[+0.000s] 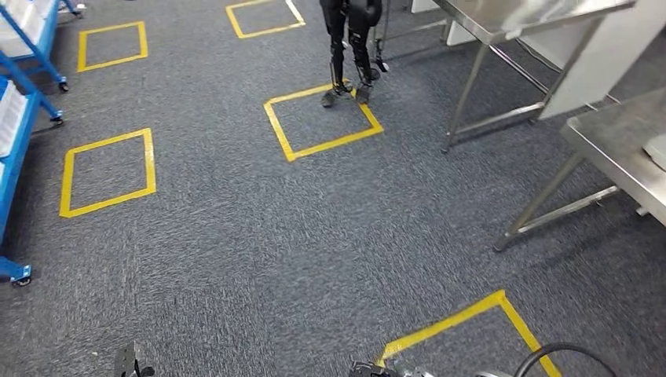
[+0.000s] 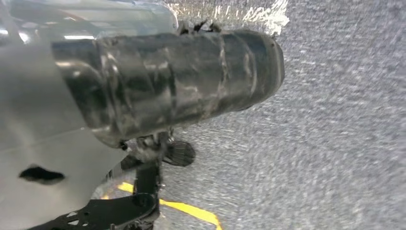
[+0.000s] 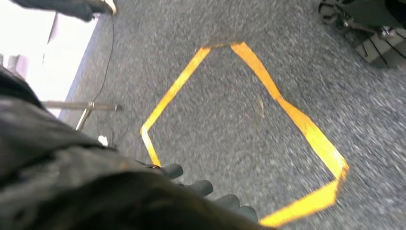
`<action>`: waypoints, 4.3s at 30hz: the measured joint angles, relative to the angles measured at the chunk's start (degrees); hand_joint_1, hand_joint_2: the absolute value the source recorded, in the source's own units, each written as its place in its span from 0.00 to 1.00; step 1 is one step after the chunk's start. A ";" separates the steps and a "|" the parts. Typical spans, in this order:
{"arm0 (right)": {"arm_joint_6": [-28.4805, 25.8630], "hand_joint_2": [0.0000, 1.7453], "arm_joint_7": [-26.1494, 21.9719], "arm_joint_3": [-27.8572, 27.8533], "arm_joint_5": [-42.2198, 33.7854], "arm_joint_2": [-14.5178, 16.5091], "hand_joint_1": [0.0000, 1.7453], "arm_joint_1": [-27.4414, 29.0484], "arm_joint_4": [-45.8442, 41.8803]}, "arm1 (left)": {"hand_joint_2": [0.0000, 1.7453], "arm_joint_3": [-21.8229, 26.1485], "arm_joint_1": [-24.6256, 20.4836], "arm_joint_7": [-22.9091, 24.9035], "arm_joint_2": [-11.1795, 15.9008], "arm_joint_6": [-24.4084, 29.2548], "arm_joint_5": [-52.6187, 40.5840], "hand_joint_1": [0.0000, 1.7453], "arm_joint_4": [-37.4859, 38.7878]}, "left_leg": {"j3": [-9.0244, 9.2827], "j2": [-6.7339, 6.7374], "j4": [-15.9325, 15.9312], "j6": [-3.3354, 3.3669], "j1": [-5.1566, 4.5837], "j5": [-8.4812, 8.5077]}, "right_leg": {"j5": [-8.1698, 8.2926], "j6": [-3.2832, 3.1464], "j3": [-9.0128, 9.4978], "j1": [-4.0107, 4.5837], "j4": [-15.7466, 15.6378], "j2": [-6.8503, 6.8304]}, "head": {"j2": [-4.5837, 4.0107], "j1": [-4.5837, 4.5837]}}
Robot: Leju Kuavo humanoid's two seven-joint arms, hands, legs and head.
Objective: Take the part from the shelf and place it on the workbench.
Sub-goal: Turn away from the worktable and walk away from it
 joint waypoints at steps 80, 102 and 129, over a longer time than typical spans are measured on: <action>2.01 0.00 0.01 1.34 0.07 0.00 0.00 -0.43 -0.02 | 0.00 0.01 -0.16 -0.16 0.49 -0.70 0.05 0.00 -0.02 | 0.63 -12.00 -0.46 -0.02 0.53 -0.31 | 2.86 0.59 -2.37 0.20 0.40 8.51 | 0.02 0.24; 2.27 0.00 -0.01 1.74 1.35 -0.06 0.00 -0.67 -0.07 | 0.75 0.00 -0.55 0.43 0.38 0.88 -0.53 0.00 -0.02 | 1.44 -6.45 -2.64 2.09 0.43 1.29 | -4.91 1.71 -7.66 0.85 14.40 5.14 | 0.00 0.12; 3.89 0.50 0.81 7.41 2.81 -0.57 0.00 -1.58 -0.15 | 0.25 0.00 -0.98 2.18 0.37 2.02 -1.31 0.00 -0.02 | 2.05 -2.82 -2.75 1.79 0.48 0.90 | -1.80 1.55 -1.57 0.90 3.97 3.21 | 0.00 0.07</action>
